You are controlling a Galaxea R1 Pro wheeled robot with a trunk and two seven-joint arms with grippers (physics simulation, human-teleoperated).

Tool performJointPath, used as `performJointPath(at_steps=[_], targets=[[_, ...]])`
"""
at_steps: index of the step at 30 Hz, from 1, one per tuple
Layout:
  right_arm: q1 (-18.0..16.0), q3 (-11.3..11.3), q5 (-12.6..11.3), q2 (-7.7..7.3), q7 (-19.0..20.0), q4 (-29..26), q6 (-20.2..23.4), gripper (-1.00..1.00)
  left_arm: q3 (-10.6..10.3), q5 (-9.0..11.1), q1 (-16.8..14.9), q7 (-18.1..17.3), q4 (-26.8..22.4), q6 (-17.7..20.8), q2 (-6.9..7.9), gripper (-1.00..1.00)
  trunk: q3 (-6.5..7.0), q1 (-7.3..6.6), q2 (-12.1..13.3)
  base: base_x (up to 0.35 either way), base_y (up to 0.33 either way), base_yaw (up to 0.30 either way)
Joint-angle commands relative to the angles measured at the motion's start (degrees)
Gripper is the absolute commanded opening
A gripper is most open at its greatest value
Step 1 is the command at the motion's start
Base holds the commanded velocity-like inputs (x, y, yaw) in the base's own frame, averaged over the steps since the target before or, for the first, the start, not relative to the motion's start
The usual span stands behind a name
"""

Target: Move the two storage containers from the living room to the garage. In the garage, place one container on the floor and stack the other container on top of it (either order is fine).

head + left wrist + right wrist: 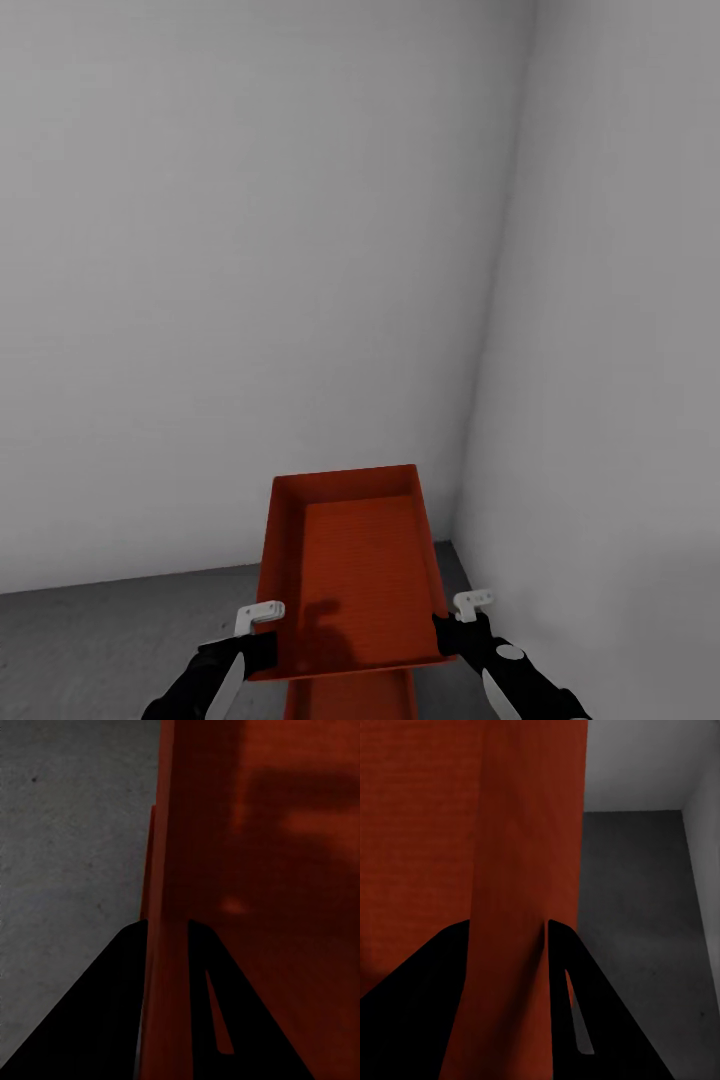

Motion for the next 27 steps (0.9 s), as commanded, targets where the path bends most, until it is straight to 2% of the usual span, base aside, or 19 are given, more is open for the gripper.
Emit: performJointPath(at_steps=[1, 18, 20, 27], targets=[[0.0, 1.9, -0.7, -0.07, 1.7, 0.2, -0.2, -1.0, 0.2, -1.3, -0.1, 1.9, -1.9, -0.2, 0.76, -1.0, -0.13, 0.03, -0.1, 0.0, 0.0, 0.005], [0.0, 1.9, -0.7, -0.07, 1.7, 0.2, -0.3, -1.0, 0.3, -1.3, -0.1, 1.9, -1.9, -0.2, 0.91, -1.0, -0.13, 0.03, -0.1, 0.0, 0.0, 0.0], [0.0, 1.9, -0.6, -0.06, 1.7, 0.2, -0.3, -1.0, 0.3, -1.2, 0.0, 1.9, -1.9, -1.6, 1.01, -1.0, -0.13, 0.03, -0.1, 0.0, 0.0, 0.0], [0.0, 1.9, -0.7, -0.07, 1.7, 0.2, -0.2, -1.0, 0.3, -1.2, 0.0, 1.9, -1.9, -1.8, 1.04, -1.0, -0.13, 0.03, -0.1, 0.0, 0.0, 0.0]])
